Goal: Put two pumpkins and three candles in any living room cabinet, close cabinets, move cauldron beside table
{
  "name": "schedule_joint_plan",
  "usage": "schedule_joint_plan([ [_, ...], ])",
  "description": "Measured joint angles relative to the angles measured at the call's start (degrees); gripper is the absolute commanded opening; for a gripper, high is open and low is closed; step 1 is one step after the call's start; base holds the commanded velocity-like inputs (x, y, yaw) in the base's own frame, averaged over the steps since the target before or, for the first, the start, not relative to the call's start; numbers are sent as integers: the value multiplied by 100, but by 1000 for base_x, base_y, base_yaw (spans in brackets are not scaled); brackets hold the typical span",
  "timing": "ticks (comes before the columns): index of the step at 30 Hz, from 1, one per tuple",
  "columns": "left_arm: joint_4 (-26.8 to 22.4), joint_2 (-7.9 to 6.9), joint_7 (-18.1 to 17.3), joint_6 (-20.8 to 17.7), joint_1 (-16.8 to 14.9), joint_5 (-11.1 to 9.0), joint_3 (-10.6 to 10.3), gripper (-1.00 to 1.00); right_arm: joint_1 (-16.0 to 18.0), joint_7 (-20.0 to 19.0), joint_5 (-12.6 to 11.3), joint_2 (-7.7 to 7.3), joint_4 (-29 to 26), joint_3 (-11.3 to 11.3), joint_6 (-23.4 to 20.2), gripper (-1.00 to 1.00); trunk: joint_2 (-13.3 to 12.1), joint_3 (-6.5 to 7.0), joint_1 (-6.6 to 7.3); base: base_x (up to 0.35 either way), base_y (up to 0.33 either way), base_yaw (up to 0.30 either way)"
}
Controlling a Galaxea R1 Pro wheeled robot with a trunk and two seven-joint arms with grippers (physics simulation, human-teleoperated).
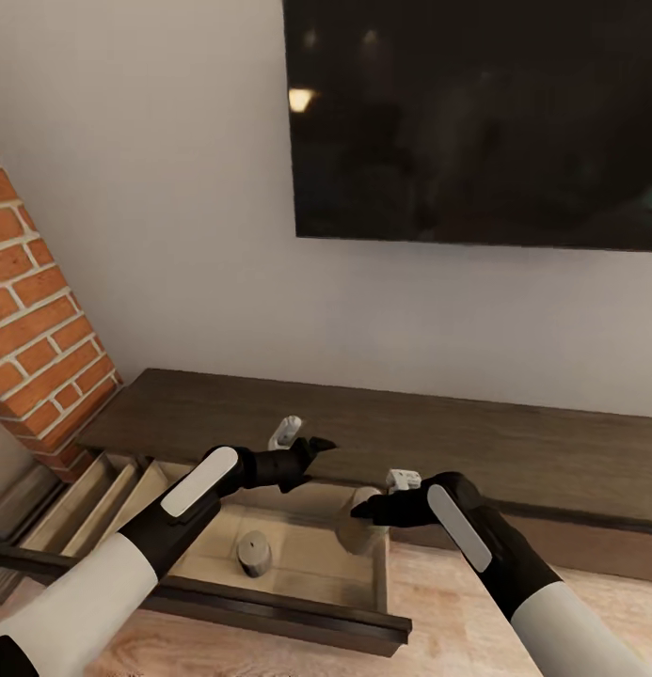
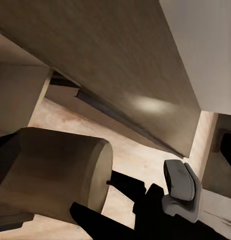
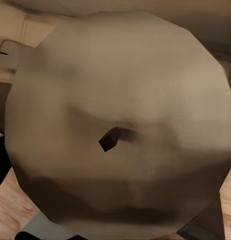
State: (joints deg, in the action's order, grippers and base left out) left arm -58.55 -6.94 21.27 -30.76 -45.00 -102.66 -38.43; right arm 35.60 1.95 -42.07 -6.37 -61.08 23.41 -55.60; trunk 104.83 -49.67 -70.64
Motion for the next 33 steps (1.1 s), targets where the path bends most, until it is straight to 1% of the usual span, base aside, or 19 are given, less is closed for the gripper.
schedule_joint_plan([
  [6, 1, 0, 0, 0, 0, 8, -5, 100, -1, 59, 60, 4, 102, 13, 333, -100, 0, 0, 0, 161, 119, 220],
  [8, 1, 0, 0, 0, 0, 9, -5, 100, -2, 66, 113, 7, 245, 20, 436, -100, 0, 0, 0, 206, 138, 30],
  [9, 17, -1, 0, 5, 0, 8, -6, 100, -2, 70, 134, 11, 401, 22, 630, -100, 0, 0, 0, 70, 41, -82],
  [10, 127, 2, -4, 6, 0, 7, -4, 100, -2, 71, 151, 11, 519, 25, 737, -100, 0, 2, 0, 8, 4, -225],
  [11, 352, 15, -8, 6, 0, 12, 1, 100, -3, 66, 112, 13, 703, 34, 833, -100, 0, 7, 0, 4, 2, -231],
  [12, 371, 25, -8, 8, 0, 7, 2, 100, -1, 67, 156, 12, 720, 31, 839, -100, 0, 14, 0, 2, 1, -232],
  [13, 380, 35, -9, 9, 0, 8, 5, 100, -1, 66, 87, 13, 725, 32, 847, -100, 0, 20, 0, 1, 1, -232],
  [17, 387, 53, -9, 9, 0, 9, 14, 100, -1, 68, 94, 16, 736, 32, 848, -100, 0, 46, 0, 0, 26, -231],
  [21, 387, 67, -9, 9, 0, 15, 8, 100, -1, 69, 104, 21, 859, 48, 867, -100, 0, 72, 0, 0, 198, -230],
  [26, 378, 83, -9, 9, 0, 18, -7, 100, -6, 68, 80, 29, 1107, 64, 1187, -100, 0, 106, 0, 0, 155, -212],
  [29, 371, 80, -9, 9, 0, 18, 0, 100, -8, 68, 55, 111, 1141, 61, 1231, -100, 0, 114, 0, 0, 19, -55],
  [33, 359, 79, -9, 7, 0, 18, 2, 100, -10, 69, 98, 161, 1186, 63, 1246, -100, 0, 116, 0, 0, 101, -9],
])
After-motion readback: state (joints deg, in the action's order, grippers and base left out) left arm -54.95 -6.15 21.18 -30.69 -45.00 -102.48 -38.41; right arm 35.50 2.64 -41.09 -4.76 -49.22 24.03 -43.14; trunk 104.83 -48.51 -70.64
